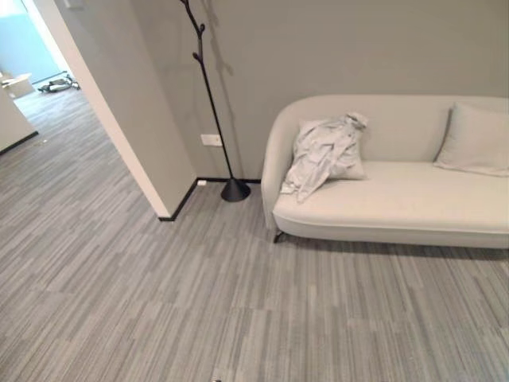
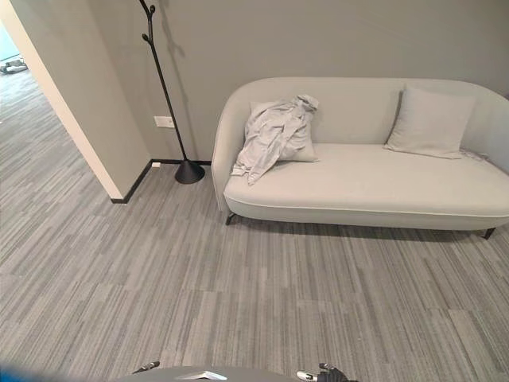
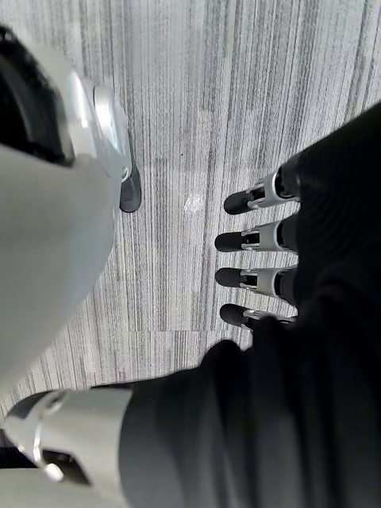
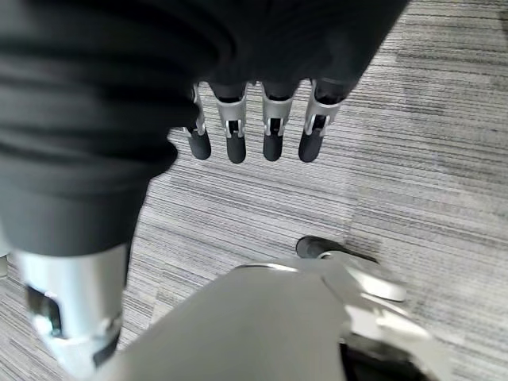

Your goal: Hang the clothes on the sofa on the clothes rack.

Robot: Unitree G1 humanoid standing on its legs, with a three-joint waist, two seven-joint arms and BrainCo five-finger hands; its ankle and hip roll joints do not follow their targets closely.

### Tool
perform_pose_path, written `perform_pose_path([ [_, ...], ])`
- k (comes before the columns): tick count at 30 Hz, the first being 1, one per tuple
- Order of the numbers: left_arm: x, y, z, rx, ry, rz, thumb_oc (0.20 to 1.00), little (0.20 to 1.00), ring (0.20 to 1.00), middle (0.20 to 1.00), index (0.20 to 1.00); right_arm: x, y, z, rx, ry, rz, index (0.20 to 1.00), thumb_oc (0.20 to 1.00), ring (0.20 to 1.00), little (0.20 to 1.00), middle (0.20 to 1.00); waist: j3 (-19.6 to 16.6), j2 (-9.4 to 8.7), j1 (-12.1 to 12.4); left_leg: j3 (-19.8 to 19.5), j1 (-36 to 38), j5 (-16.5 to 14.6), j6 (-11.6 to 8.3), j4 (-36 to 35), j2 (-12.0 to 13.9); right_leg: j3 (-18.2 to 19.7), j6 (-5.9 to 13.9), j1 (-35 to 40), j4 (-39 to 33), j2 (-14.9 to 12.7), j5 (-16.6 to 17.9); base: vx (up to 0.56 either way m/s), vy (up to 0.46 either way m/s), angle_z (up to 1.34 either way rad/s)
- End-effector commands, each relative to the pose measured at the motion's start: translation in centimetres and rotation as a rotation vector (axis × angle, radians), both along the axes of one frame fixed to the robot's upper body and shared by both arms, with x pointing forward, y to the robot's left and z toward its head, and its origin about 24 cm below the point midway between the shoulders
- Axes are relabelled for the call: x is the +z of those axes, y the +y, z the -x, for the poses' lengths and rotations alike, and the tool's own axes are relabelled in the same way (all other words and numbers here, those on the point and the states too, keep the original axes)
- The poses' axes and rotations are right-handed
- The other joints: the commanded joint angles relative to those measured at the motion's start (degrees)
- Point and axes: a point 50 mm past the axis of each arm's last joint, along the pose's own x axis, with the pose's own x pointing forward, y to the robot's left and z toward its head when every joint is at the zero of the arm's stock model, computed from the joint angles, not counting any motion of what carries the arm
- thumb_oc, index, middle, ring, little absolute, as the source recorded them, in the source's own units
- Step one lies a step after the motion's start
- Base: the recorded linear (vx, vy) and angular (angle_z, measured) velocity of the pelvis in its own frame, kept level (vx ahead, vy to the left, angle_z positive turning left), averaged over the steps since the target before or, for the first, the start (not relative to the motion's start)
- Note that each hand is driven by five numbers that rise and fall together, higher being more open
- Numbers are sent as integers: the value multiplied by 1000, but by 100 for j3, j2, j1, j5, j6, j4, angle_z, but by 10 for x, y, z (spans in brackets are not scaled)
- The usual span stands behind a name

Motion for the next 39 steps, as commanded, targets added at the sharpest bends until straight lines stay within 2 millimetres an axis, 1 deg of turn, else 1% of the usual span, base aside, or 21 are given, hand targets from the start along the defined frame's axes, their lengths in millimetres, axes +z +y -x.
perform_pose_path([
  [1,5,12,-22,-16,-45,-41,1000,1000,1000,1000,1000,3,1,-23,83,-48,10,1000,1000,1000,1000,1000,-48,-269,-77,-335,295,-10,-443,-303,349,199,742,386,-932,-627,728,0,0,0],
  [3,7,16,-25,24,-65,-53,1000,1000,1000,1000,1000,3,2,-22,75,-50,10,1000,1000,1000,1000,1000,-44,-277,-64,-345,296,-6,-442,-303,350,197,736,391,-932,-626,728,0,0,0],
  [7,7,15,-25,40,-72,-43,1000,1000,1000,1000,1000,3,2,-21,70,-49,9,1000,1000,1000,1000,1000,-43,-285,-50,-351,294,-3,-440,-303,351,173,737,394,-932,-626,722,0,0,0],
  [23,5,14,-20,20,-49,-46,1000,1000,1000,1000,1000,2,5,-21,53,-55,-8,1000,1000,1000,1000,1000,-53,-278,-52,-371,333,-43,-418,-303,329,196,742,429,-932,-641,703,0,0,0],
  [33,5,13,-22,-14,-53,-45,1000,1000,1000,1000,1000,4,6,-26,47,-70,-19,1000,1000,1000,1000,1000,-15,-291,-59,-326,285,-74,-370,-303,275,245,794,360,-932,-705,753,3,28,-1],
  [39,7,15,-27,-3,-70,-53,1000,1000,1000,1000,1000,4,7,-31,68,-78,-19,1000,1000,1000,1000,1000,34,-331,-5,-343,174,-85,-298,-303,189,270,849,242,-932,-801,803,7,69,-2],
])
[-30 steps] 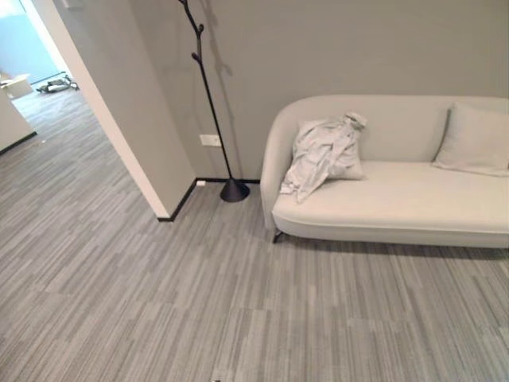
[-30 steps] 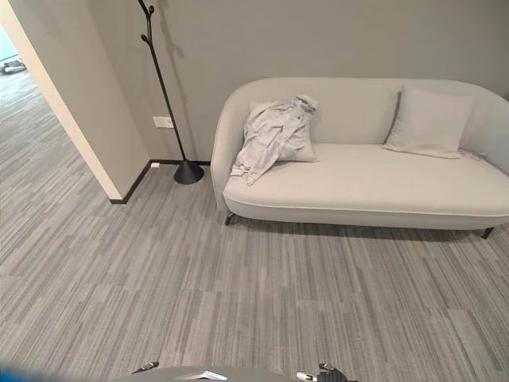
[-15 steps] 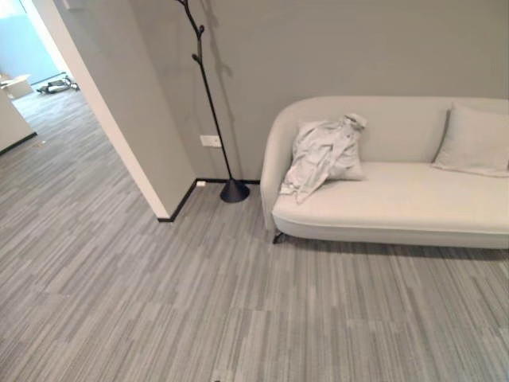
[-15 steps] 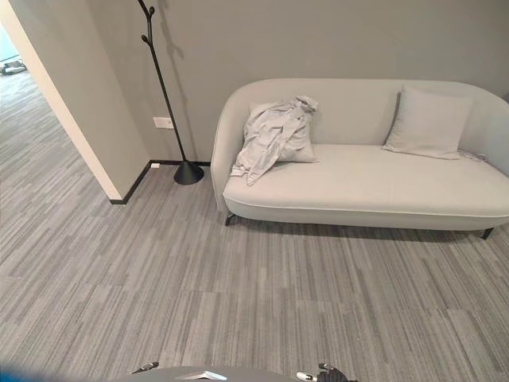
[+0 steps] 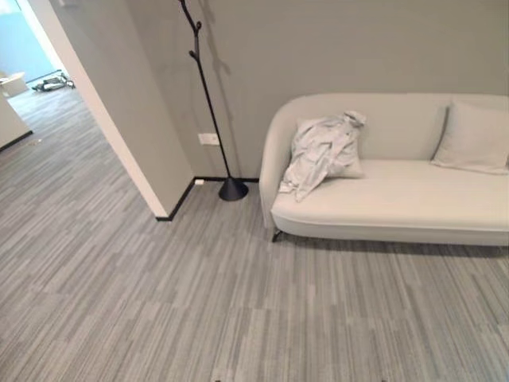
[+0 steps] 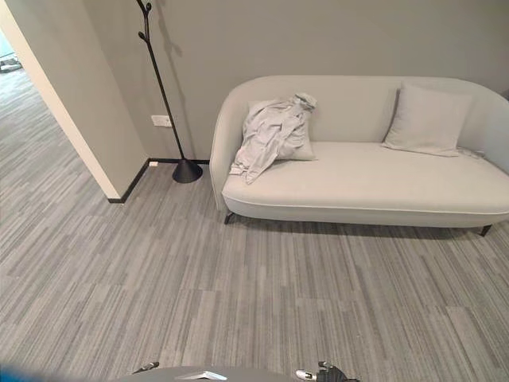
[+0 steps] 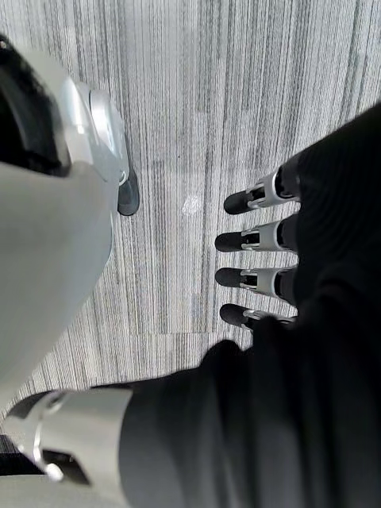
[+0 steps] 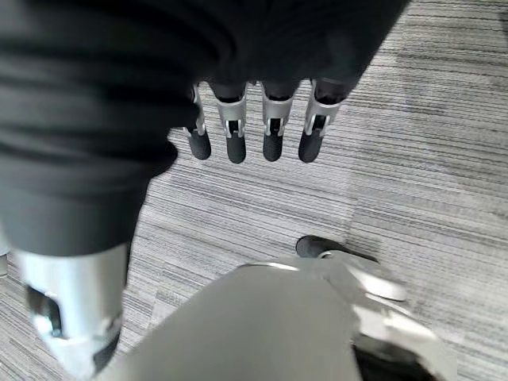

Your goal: Hang the clothes on the sofa on the clothes rack.

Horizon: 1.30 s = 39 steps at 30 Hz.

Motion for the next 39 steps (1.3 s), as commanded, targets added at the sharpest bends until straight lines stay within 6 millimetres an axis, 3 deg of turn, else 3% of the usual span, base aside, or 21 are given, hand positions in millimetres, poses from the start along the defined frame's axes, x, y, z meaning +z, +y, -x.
perform_pose_path([
  [1,7,14,-27,-2,-73,-45,1000,1000,1000,1000,1000,4,5,-23,56,-55,-11,1000,1000,1000,1000,1000,25,-332,13,-405,249,-77,-250,-294,155,203,887,346,-924,-836,784,27,114,-2],
  [4,9,16,-33,12,-96,-43,1000,1000,1000,1000,1000,4,3,-26,60,-57,-7,1000,1000,1000,1000,1000,87,-348,42,-430,150,-92,-137,-256,34,211,958,158,-717,-973,822,6,134,1],
  [6,11,16,-41,7,-121,-41,1000,1000,1000,1000,1000,6,1,-30,54,-69,-2,1000,1000,1000,1000,1000,204,-319,46,-499,93,-201,34,-120,-123,341,1046,-354,175,-1113,798,-28,175,-4],
  [7,11,16,-41,7,-121,-41,1000,1000,1000,1000,1000,6,1,-30,53,-69,-2,1000,1000,1000,1000,1000,197,-321,51,-493,81,-204,35,-114,-126,349,1048,-373,192,-1115,790,34,164,-11],
  [9,13,15,-48,-7,-141,-36,1000,1000,1000,1000,1000,7,-1,-32,23,-77,-9,1000,1000,1000,1000,1000,398,-322,-18,-605,167,-321,221,44,-339,545,1056,-922,1383,-1280,1429,59,219,2],
  [10,14,14,-52,-33,-147,-37,1000,1000,1000,1000,1000,7,-1,-35,4,-95,-16,1000,1000,1000,1000,1000,529,-287,-67,-667,143,-368,266,178,-371,603,970,-1254,1964,-1252,1667,89,174,42],
  [11,14,13,-54,-45,-152,-35,1000,1000,1000,1000,1000,8,-1,-36,-4,-104,-20,1000,1000,1000,1000,1000,552,-241,-109,-703,168,-414,265,217,-354,585,912,-1431,2133,-1223,1632,236,120,45],
  [14,15,10,-59,-43,-172,-27,1000,1000,1000,1000,1000,10,-5,-38,-30,-121,-18,1000,1000,1000,1000,1000,572,-186,-273,-894,495,-635,203,129,-305,510,866,-1751,1590,-1010,1469,263,-18,31],
  [15,16,11,-60,-42,-178,-30,1000,1000,1000,1000,1000,11,-6,-41,-37,-133,-18,1000,1000,1000,1000,1000,583,-261,-386,-1018,720,-781,151,55,-320,434,945,-1863,802,-891,1504,450,-116,9],
  [19,16,14,-60,-38,-170,-42,1000,1000,1000,1000,1000,11,-5,-42,-37,-139,-18,1000,1000,1000,1000,1000,576,-345,-628,-1262,1384,-1165,30,-86,-187,-74,1130,-2130,-675,-676,1856,457,-125,19],
  [22,14,13,-56,-35,-160,-36,1000,1000,1000,1000,1000,10,-8,-36,-36,-128,-12,1000,1000,1000,1000,1000,445,-333,-690,-1370,1783,-1334,-112,-220,32,-556,1142,-2095,-902,-663,1947,440,-191,39],
  [24,13,12,-51,-38,-146,-33,1000,1000,1000,1000,1000,10,-9,-32,-34,-117,-7,1000,1000,1000,1000,1000,271,-291,-668,-1349,1707,-1192,-233,-44,234,-610,1001,-1953,-876,-557,2008,415,-230,66],
  [26,13,11,-53,-16,-153,-28,1000,1000,1000,1000,1000,11,-11,-35,-33,-124,0,1000,1000,1000,1000,1000,180,-186,-707,-1374,1532,-778,-439,390,486,-507,864,-1911,-699,-384,1969,492,-258,50],
  [28,17,12,-63,10,-194,-19,1000,1000,1000,1000,1000,13,-16,-38,-64,-149,5,1000,1000,1000,1000,1000,69,-35,-741,-1460,1295,419,-855,1122,741,-421,623,-1693,-520,-158,1703,631,-315,19],
  [30,17,8,-67,12,-212,-13,1000,1000,1000,1000,1000,16,-16,-48,-33,-173,15,1000,1000,1000,1000,1000,139,-73,-640,-1339,839,1263,-1052,2185,762,-438,399,-1252,-586,-61,1435,488,-273,-1],
  [33,17,9,-65,23,-203,-16,1000,1000,1000,1000,1000,18,-15,-54,-28,-193,18,1000,1000,1000,1000,1000,217,-173,-560,-991,507,1450,-971,2816,848,-400,299,-944,-689,-80,1288,247,-181,-3],
  [35,16,10,-62,37,-195,-16,1000,1000,1000,1000,1000,19,-13,-59,-21,-208,12,1000,1000,1000,1000,1000,288,-271,-446,-616,161,1289,-769,2975,940,-321,264,-677,-788,-89,1165,271,-187,-20],
  [36,16,11,-61,50,-195,-15,1000,1000,1000,1000,1000,20,-12,-62,-14,-218,10,1000,1000,1000,1000,1000,351,-368,-346,-442,-188,911,-622,3064,888,-237,261,-525,-834,-143,1067,367,-130,-30],
  [37,15,10,-59,62,-196,-11,1000,1000,1000,1000,1000,20,-9,-64,4,-223,7,1000,1000,1000,1000,1000,381,-437,-242,-261,-572,515,-520,2642,780,-194,308,-321,-881,-232,949,372,-78,-35],
  [38,15,9,-58,68,-194,-7,1000,1000,1000,1000,1000,21,-10,-64,14,-221,10,1000,1000,1000,1000,1000,455,-426,-165,-146,-801,269,-523,2422,765,-162,344,-158,-902,-250,847,341,-27,-32],
  [39,15,9,-59,70,-199,-7,1000,1000,1000,1000,1000,21,-10,-65,21,-225,12,1000,1000,1000,1000,1000,471,-457,-131,-92,-1108,271,-529,2133,689,-154,352,-77,-919,-294,787,259,15,-9],
])
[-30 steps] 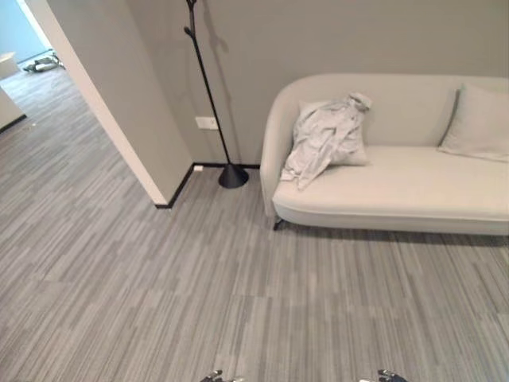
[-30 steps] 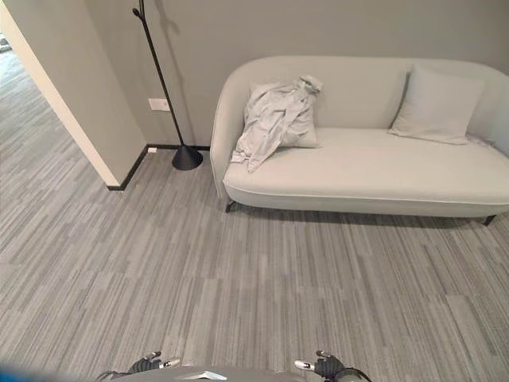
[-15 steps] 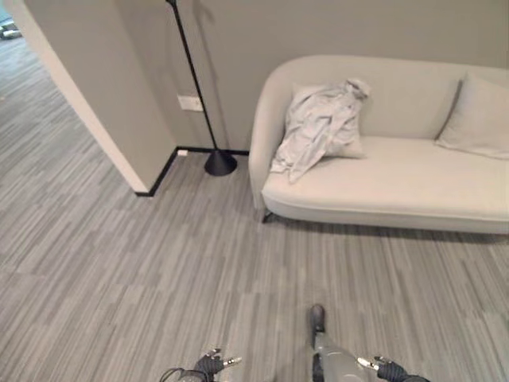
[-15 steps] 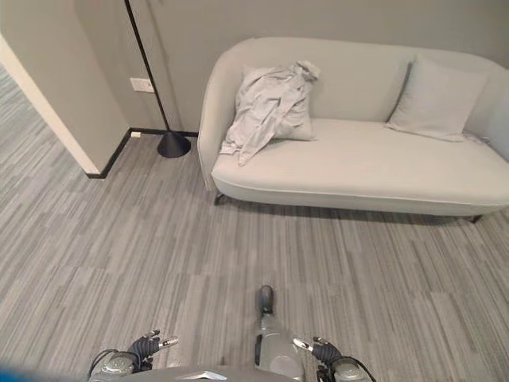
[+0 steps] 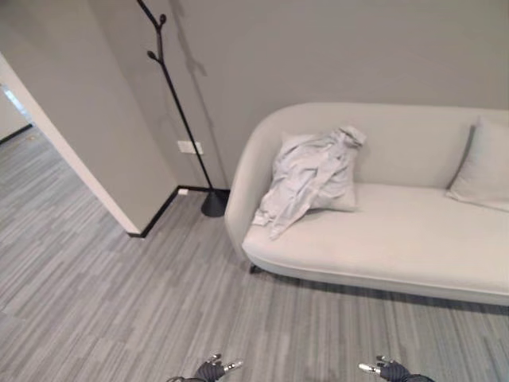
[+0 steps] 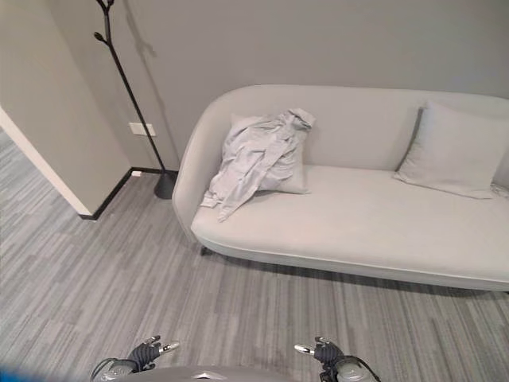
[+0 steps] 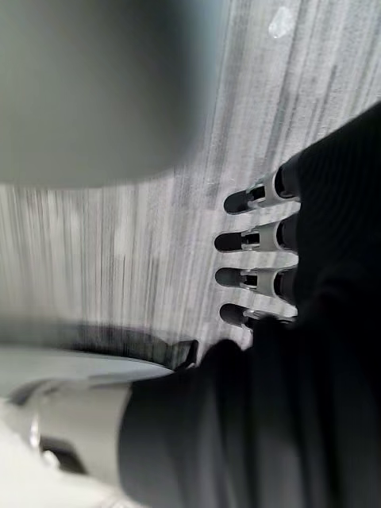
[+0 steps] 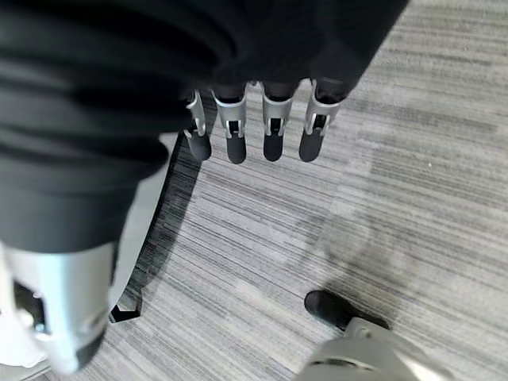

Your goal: Hang the clothes on the sofa on the clothes rack.

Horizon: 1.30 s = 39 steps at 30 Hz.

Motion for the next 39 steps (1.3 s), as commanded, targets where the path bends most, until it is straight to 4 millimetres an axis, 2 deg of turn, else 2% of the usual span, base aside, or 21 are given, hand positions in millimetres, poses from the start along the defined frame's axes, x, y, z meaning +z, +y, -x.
perform_pose_path([
  [1,3,3,-10,-12,-20,-18,1000,1000,1000,1000,1000,10,-10,-21,9,-88,29,1000,1000,1000,1000,1000,508,69,125,247,488,450,374,-2181,-434,812,448,502,-800,-572,823,264,29,3],
  [3,3,4,-8,-2,-19,-14,1000,1000,1000,1000,1000,10,-10,-19,15,-81,33,1000,1000,1000,1000,1000,553,197,253,91,273,862,341,-3115,-577,932,438,747,-800,-457,673,406,73,-55],
  [4,2,5,-6,10,-21,-10,1000,1000,1000,1000,1000,10,-11,-19,24,-83,40,1000,1000,1000,1000,1000,583,336,417,-181,4,1345,243,-3863,-690,1107,407,995,-800,-297,521,645,112,-76],
  [5,2,5,-5,13,-16,-10,1000,1000,1000,1000,1000,9,-12,-17,20,-75,44,1000,1000,1000,1000,1000,648,360,488,-254,-319,1509,143,-4254,-752,1284,372,1221,-800,-253,361,520,85,-48],
  [7,0,7,5,23,14,-17,1000,1000,1000,1000,1000,7,-11,-11,24,-49,46,1000,1000,1000,1000,1000,563,381,540,5,-314,1542,151,-4254,-659,1524,436,1474,-800,-285,236,499,156,-93],
  [10,-2,9,13,25,35,-21,1000,1000,1000,1000,1000,4,-10,-3,31,-24,41,1000,1000,1000,1000,1000,423,435,555,-95,-159,1695,151,-4254,-608,1656,503,1619,-800,-344,81,352,187,-84],
  [14,0,15,10,11,28,-45,1000,1000,1000,1000,1000,3,-6,-3,26,-24,24,1000,1000,1000,1000,1000,177,264,522,169,37,1623,269,-4249,-644,1747,730,1616,-800,-789,85,317,217,-90],
  [17,2,20,9,14,23,-59,1000,1000,1000,1000,1000,1,-1,-1,29,-15,11,1000,1000,1000,1000,1000,36,122,544,352,166,1331,505,-4177,-849,1813,1019,1399,-462,-1228,395,329,236,-75],
  [18,2,20,9,14,23,-59,1000,1000,1000,1000,1000,1,-1,-1,29,-15,10,1000,1000,1000,1000,1000,35,118,547,357,166,1329,506,-4176,-851,1817,1021,1396,-459,-1231,392,283,247,48],
  [19,2,22,9,10,27,-66,1000,1000,1000,1000,1000,1,-1,-3,31,-16,5,1000,1000,1000,1000,1000,42,75,543,353,263,1175,662,-4157,-1004,1910,1142,1124,82,-1378,820,125,117,42],
  [20,2,22,9,10,27,-66,1000,1000,1000,1000,1000,1,-1,-3,31,-16,5,1000,1000,1000,1000,1000,41,72,547,357,262,1173,663,-4156,-1005,1915,1143,1121,85,-1381,817,227,229,40],
  [21,3,24,7,5,25,-75,1000,1000,1000,1000,1000,2,0,-5,32,-22,2,1000,1000,1000,1000,1000,86,60,526,300,413,1048,778,-4130,-1156,2019,1236,888,639,-1449,1310,105,113,43],
  [22,3,25,7,5,25,-75,1000,1000,1000,1000,1000,2,0,-5,32,-22,2,1000,1000,1000,1000,1000,89,58,529,303,416,1046,779,-4129,-1157,2022,1237,889,641,-1451,1308,147,172,52],
  [23,4,26,6,4,22,-80,1000,1000,1000,1000,1000,2,0,-6,29,-25,1,1000,1000,1000,1000,1000,138,61,500,247,509,990,849,-4118,-1249,2084,1251,717,1002,-1477,1712,92,116,52],
  [27,6,29,3,2,9,-86,1000,1000,1000,1000,1000,3,-1,-7,25,-33,-4,1000,1000,1000,1000,1000,287,195,392,-41,879,789,1059,-4130,-1393,2194,1077,323,2098,-1463,2503,159,161,62],
  [28,6,31,3,0,11,-90,1000,1000,1000,1000,1000,4,1,-10,30,-44,-7,1000,1000,1000,1000,1000,362,275,364,-107,996,726,1100,-4152,-1354,2107,1033,88,2399,-1451,2463,346,150,91],
  [29,7,31,1,-1,4,-89,1000,1000,1000,1000,1000,4,5,-10,38,-55,-13,1000,1000,1000,1000,1000,326,336,340,-143,1233,558,1053,-4214,-1250,1557,896,-228,1827,-1552,1531,371,72,52],
  [30,7,30,0,-3,0,-87,1000,1000,1000,1000,1000,4,4,-11,38,-58,-11,1000,1000,1000,1000,1000,349,347,293,-162,1314,491,1018,-4226,-1214,1354,892,-245,1438,-1514,1202,433,-42,15],
  [31,7,29,0,-8,0,-86,1000,1000,1000,1000,1000,5,3,-13,40,-62,-9,1000,1000,1000,1000,1000,404,296,198,-197,1461,396,986,-4254,-1222,1257,932,-573,681,-1267,1120,213,-90,-17],
  [35,7,26,-4,-27,-5,-85,1000,1000,1000,1000,1000,5,-1,-10,30,-47,1,1000,1000,1000,1000,1000,552,180,-22,-410,1765,181,951,-4253,-1270,1426,1038,-418,-480,-1024,1248,190,-87,0],
  [39,4,19,1,-37,4,-72,1000,1000,1000,1000,1000,3,-4,-3,19,-36,7,1000,1000,1000,1000,1000,439,136,-9,-418,1812,143,843,-4254,-1191,1471,941,-178,-778,-905,1345,115,-112,37],
])
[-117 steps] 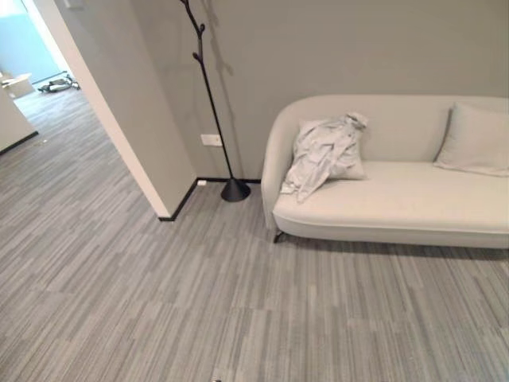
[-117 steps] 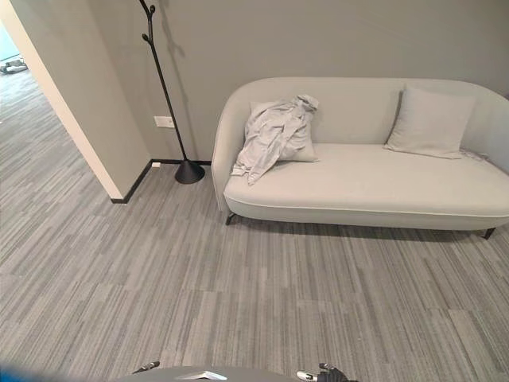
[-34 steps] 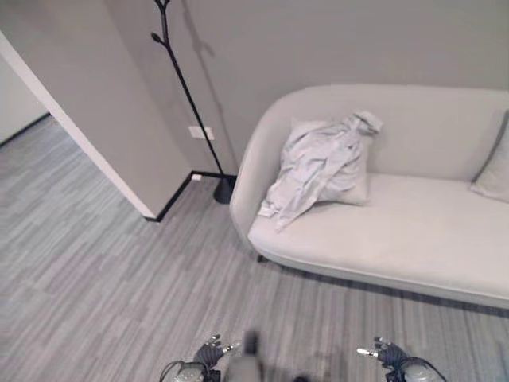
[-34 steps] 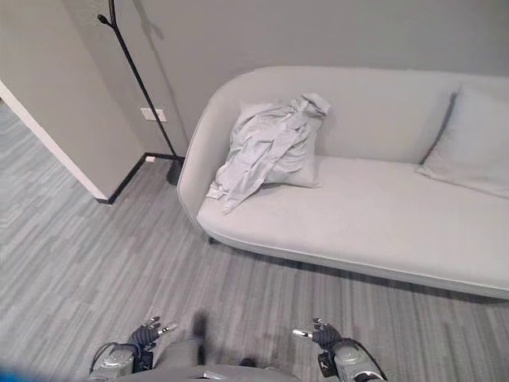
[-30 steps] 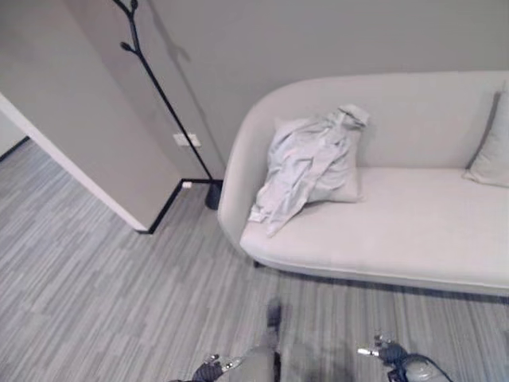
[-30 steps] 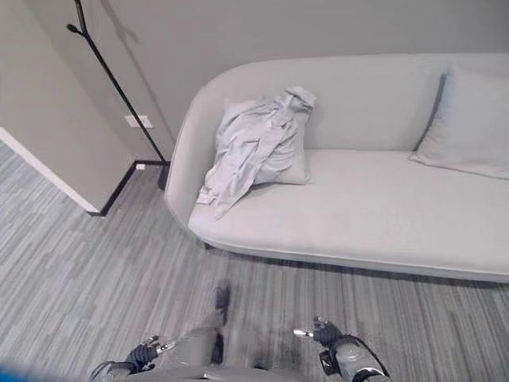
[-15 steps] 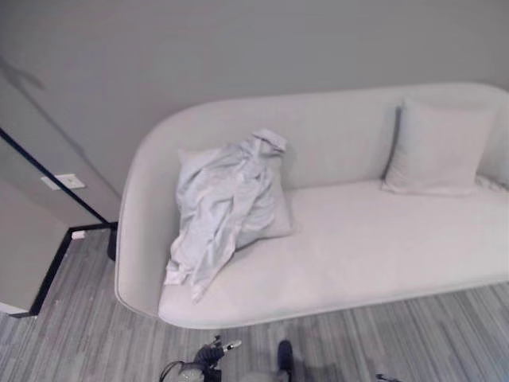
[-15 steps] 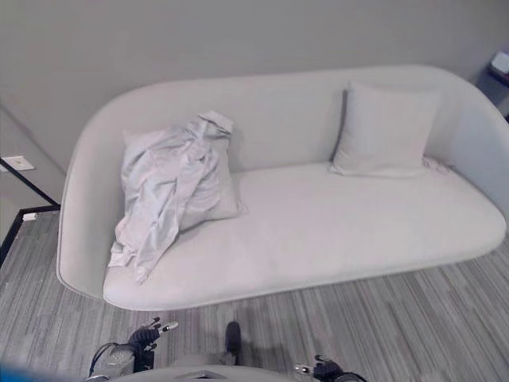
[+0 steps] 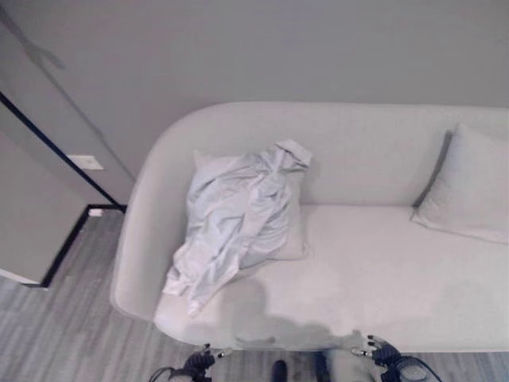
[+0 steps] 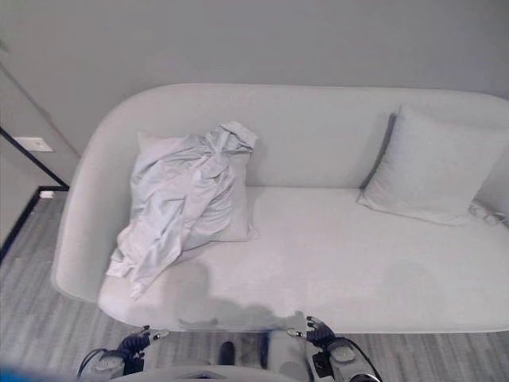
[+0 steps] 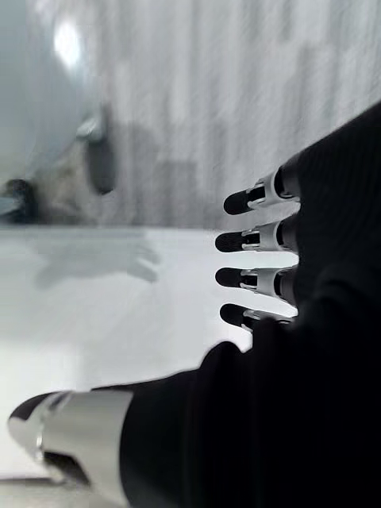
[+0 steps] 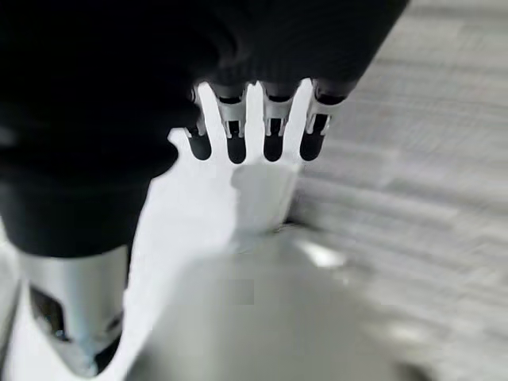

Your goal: Hang the clothes on the sofa on the clothes rack.

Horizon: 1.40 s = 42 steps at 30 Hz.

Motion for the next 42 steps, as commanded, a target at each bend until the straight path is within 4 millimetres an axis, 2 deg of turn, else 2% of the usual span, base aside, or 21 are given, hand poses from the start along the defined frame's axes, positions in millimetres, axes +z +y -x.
perform_pose_path([
  [1,1,9,6,-14,10,-32,1000,1000,1000,1000,1000,3,-10,-2,-7,-18,20,1000,1000,1000,1000,1000,-188,23,-1,-129,-93,12,-254,19,119,13,272,775,-427,-367,-39,90,-116,38],
  [10,1,-1,-3,-42,-18,-22,1000,1000,1000,1000,1000,5,-10,-7,2,-41,24,1000,1000,1000,1000,1000,-212,59,-46,-81,-168,36,-465,19,357,-97,158,865,-427,-204,-190,46,-88,11],
  [21,-1,-2,3,-47,2,-22,1000,1000,1000,1000,1000,5,-10,-4,9,-43,23,1000,1000,1000,1000,1000,-230,88,-81,65,0,-3,-610,19,550,-193,108,1094,-427,-143,-375,14,-37,-1],
  [22,3,-3,-8,-56,-41,-13,1000,1000,1000,1000,1000,9,-13,-12,4,-77,27,1000,1000,1000,1000,1000,56,-5,-86,107,-720,-66,-794,1308,451,-238,17,1133,-427,-238,-395,-167,-7,21],
  [23,4,-4,-11,-54,-53,-9,1000,1000,1000,1000,1000,10,-15,-13,6,-81,31,1000,1000,1000,1000,1000,116,-6,-93,103,-904,-40,-839,1653,420,-252,-34,1169,-427,-238,-397,-168,-6,30],
  [24,4,-4,-11,-54,-53,-9,1000,1000,1000,1000,1000,10,-15,-13,6,-81,31,1000,1000,1000,1000,1000,114,-4,-97,98,-919,-50,-839,1676,421,-256,-33,1166,-427,-237,-396,-37,39,29],
  [26,6,-6,-16,-62,-75,-7,1000,1000,1000,1000,1000,12,-21,-17,-8,-94,48,1000,1000,1000,1000,1000,213,-11,-108,133,-1306,211,-913,2161,620,-254,-39,1248,-418,-313,-439,14,113,2],
  [27,6,-6,-16,-62,-78,-6,1000,1000,1000,1000,1000,13,-22,-18,-10,-98,51,1000,1000,1000,1000,1000,200,-14,-88,123,-1351,234,-886,2054,746,-231,13,1279,-427,-374,-454,142,270,-30],
  [28,5,-6,-13,-59,-71,-11,1000,1000,1000,1000,1000,15,-25,-20,-11,-103,60,1000,1000,1000,1000,1000,110,-20,-55,1,-1291,258,-880,1539,1065,-151,110,1256,-427,-512,-487,134,215,3],
  [29,5,-6,-13,-59,-71,-11,1000,1000,1000,1000,1000,15,-25,-20,-11,-102,61,1000,1000,1000,1000,1000,122,-19,-46,10,-1261,260,-883,1519,1070,-144,107,1271,-427,-509,-491,152,252,4],
  [30,5,-5,-12,-56,-66,-16,1000,1000,1000,1000,1000,14,-26,-20,-10,-99,64,1000,1000,1000,1000,1000,72,23,-19,-113,-1233,475,-912,1126,1308,-95,158,1242,-427,-561,-502,177,373,-6],
  [31,5,-7,-17,-68,-71,-28,1000,1000,1000,1000,1000,15,-29,-21,-20,-98,74,1000,1000,1000,1000,1000,13,156,-4,-236,-1386,1020,-1074,320,1710,-4,280,1231,-427,-652,-604,217,489,-41],
  [32,6,-8,-20,-78,-77,-31,1000,1000,1000,1000,1000,16,-32,-21,-32,-99,80,1000,1000,1000,1000,1000,-5,221,-19,-106,-1429,1125,-1153,57,1788,21,332,1268,-427,-706,-678,159,387,-24],
  [34,6,-9,-21,-88,-76,-32,1000,1000,1000,1000,1000,16,-33,-21,-34,-97,83,1000,1000,1000,1000,1000,-28,263,-27,0,-1432,1125,-1192,19,1813,40,367,1263,-427,-747,-691,79,259,-3],
  [36,2,-13,-14,-140,-39,-44,1000,1000,1000,1000,1000,13,-35,-13,-26,-55,94,1000,1000,1000,1000,1000,-208,425,-85,24,-1290,933,-1265,19,1768,89,503,1228,-427,-926,-651,238,710,-50],
  [37,6,2,-17,-155,-33,-83,1000,1000,1000,1000,1000,10,-31,-11,-32,-25,87,1000,1000,1000,1000,1000,-278,250,-29,362,-1059,596,-938,133,1157,270,767,1165,-392,-1695,-151,341,1070,-92],
  [38,10,12,-22,-134,-50,-108,1000,1000,1000,1000,1000,11,-23,-21,0,-49,77,1000,1000,1000,1000,1000,-161,160,94,544,-936,434,-710,185,850,154,775,852,101,-1935,164,294,920,-145],
  [41,11,14,-22,-132,-45,-113,1000,1000,1000,1000,1000,11,-17,-25,14,-60,65,1000,1000,1000,1000,1000,-83,128,116,602,-889,384,-634,179,764,88,750,721,359,-1892,215,52,199,-41],
  [42,10,15,-19,-125,-38,-112,1000,1000,1000,1000,1000,11,-14,-25,20,-64,56,1000,1000,1000,1000,1000,-60,114,84,596,-844,379,-599,157,732,151,677,645,445,-1710,151,60,124,-6],
])
